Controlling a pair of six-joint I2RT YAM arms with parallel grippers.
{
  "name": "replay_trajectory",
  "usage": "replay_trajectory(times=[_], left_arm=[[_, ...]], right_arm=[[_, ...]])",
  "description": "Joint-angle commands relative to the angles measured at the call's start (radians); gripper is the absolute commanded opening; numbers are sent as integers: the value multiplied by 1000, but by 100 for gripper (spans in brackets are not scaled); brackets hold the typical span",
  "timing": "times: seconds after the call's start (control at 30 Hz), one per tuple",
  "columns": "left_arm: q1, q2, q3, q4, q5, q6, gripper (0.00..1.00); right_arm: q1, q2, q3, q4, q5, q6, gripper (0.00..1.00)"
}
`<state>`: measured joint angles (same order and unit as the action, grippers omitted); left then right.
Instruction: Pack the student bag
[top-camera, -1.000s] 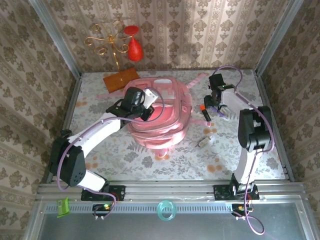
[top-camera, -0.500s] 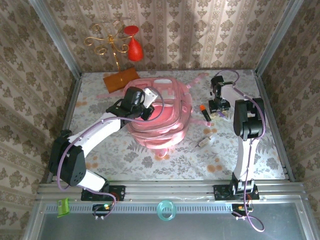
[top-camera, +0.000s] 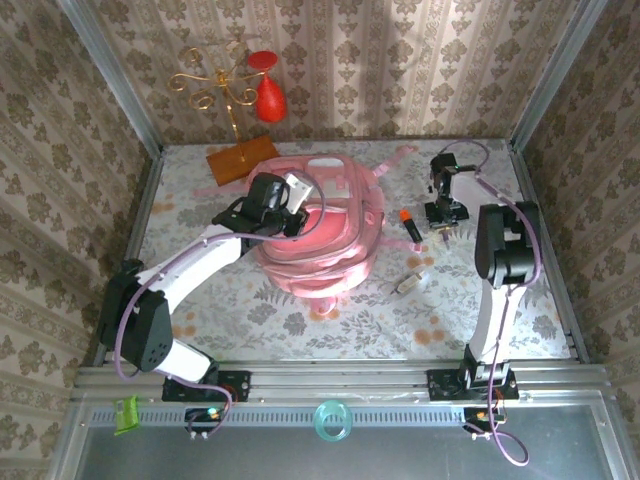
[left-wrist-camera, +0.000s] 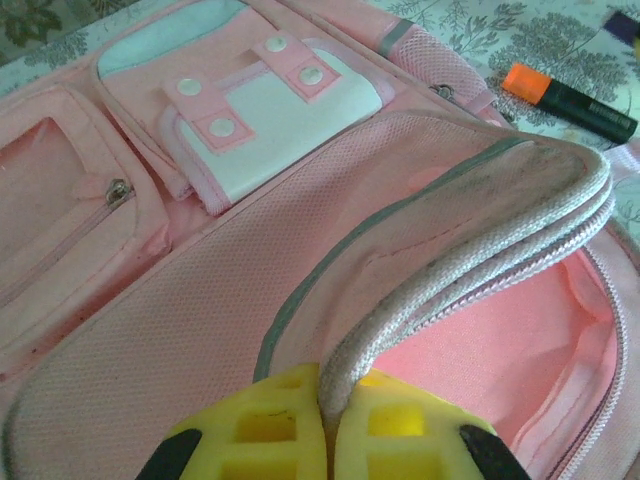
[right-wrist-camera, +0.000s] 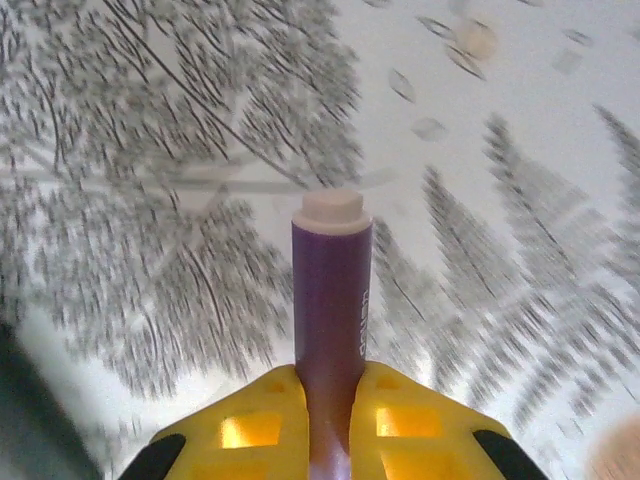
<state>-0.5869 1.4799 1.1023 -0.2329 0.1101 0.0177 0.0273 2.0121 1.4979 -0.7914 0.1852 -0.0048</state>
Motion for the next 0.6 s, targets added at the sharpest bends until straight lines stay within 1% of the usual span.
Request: replay_trajectory(times=[0.0, 0.13, 0.2, 0.27, 0.33, 0.4, 0.43, 0.47, 0.5, 0.57], left_arm=[[19, 4, 72, 28, 56, -127, 0], [55, 7, 125, -18, 125, -158, 0], [71, 9, 158, -43, 165, -161, 0], [76, 13, 197, -68, 187, -169, 0], [76, 19, 238, -93, 198, -190, 0], [76, 25, 284, -118, 201, -231, 0], [76, 28, 302, -128, 205, -243, 0], [76, 29, 318, -136, 210, -251, 0], [76, 28, 325, -138, 209, -259, 0], [75, 30, 332, -133, 206, -271, 0]], right_arm=[[52, -248, -60, 54, -49, 40, 3], [195, -441, -192, 222, -305, 87, 2], [268, -494, -250, 365, -470, 188, 2], [336, -520, -291, 499, -569, 303, 4], [385, -536, -358, 671, -568, 520, 4], [423, -543, -457, 894, -543, 799, 4], [439, -548, -503, 1006, -506, 912, 4], [467, -550, -549, 1103, -432, 1000, 4], [497, -550, -574, 1141, -351, 1081, 4], [552, -530, -581, 1159, -239, 1153, 4]])
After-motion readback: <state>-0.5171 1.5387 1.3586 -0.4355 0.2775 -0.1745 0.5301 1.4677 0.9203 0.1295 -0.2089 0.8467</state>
